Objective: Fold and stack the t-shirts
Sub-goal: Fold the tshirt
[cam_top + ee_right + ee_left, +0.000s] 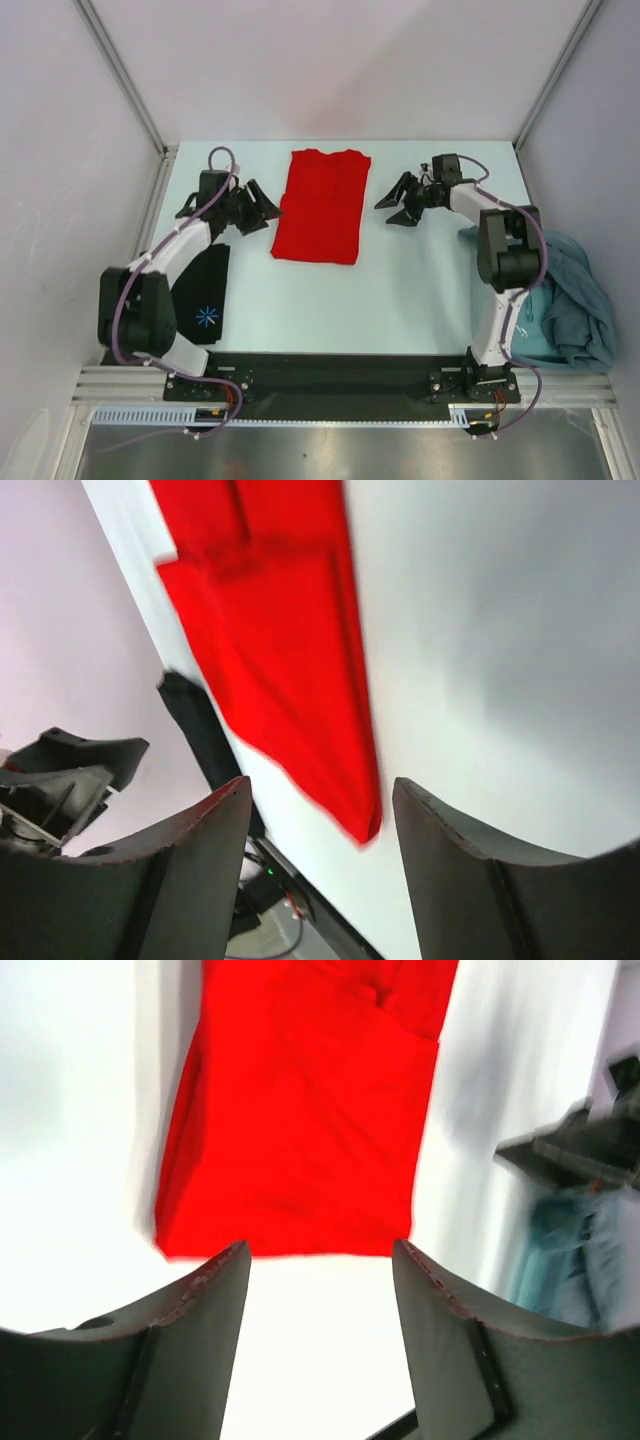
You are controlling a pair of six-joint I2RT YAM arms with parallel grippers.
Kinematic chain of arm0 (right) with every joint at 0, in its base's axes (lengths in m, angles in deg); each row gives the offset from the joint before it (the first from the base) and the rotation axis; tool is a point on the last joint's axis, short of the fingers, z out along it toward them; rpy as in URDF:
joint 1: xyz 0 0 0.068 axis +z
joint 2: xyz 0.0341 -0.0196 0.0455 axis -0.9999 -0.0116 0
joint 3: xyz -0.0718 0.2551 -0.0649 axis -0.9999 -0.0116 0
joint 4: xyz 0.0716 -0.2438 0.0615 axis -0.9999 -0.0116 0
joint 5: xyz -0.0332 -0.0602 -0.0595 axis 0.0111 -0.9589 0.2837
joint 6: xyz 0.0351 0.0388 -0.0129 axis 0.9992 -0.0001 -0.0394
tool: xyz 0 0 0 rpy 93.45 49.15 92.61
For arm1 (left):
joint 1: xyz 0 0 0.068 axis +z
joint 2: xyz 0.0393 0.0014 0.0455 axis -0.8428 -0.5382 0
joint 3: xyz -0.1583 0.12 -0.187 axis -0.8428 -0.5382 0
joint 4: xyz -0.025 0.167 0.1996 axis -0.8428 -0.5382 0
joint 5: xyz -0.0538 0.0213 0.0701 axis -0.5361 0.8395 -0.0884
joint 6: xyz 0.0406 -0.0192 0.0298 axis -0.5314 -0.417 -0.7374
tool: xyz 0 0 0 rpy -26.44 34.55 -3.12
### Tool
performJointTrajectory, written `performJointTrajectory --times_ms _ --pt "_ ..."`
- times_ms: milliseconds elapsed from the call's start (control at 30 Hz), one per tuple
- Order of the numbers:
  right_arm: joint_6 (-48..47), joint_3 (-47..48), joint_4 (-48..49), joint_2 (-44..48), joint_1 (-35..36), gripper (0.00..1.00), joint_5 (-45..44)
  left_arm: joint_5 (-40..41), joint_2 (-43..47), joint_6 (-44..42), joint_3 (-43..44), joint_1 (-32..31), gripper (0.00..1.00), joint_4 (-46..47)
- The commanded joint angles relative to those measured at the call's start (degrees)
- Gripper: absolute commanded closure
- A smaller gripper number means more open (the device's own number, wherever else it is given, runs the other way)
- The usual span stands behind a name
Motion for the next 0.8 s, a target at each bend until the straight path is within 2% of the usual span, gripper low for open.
performJointTrajectory --times_ms 0,67,167,267,400,533,633,767 --pt "6.04 -15.49 7.66 13.72 3.83 0.35 -6.17 6.24 7.39 12.2 -10.49 0.23 0.35 3.69" --pt "12.73 -22.21 14.67 17.88 6.82 0.32 -11.09 6.15 9.17 16.88 -16.28 0.06 0.34 5.64" --pt "19.13 -28.99 17.26 22.55 12.69 0.32 -17.51 7.2 10.76 23.31 -21.04 -0.03 0.35 8.28" --pt "25.98 -32.6 18.93 24.14 18.76 0.32 -22.7 9.57 11.64 25.87 -22.99 -0.38 0.35 9.6" --pt "34.6 -38.05 27.97 25.81 24.22 0.33 -29.37 12.74 10.24 28.5 -23.79 -0.65 0.37 9.51" --pt "38.58 -41.31 33.33 25.64 26.6 0.36 -35.96 13.8 7.87 31.32 -25.19 -0.74 0.39 10.03" --pt "41.57 -42.36 35.62 23.88 27.22 0.37 -37.38 12.58 4.97 32.63 -25.2 -0.74 0.46 11.35" --pt "44.56 -42.54 36.69 22.3 27.66 0.41 -39.23 12.74 2.15 34.39 -24.23 -0.74 0.47 9.96"
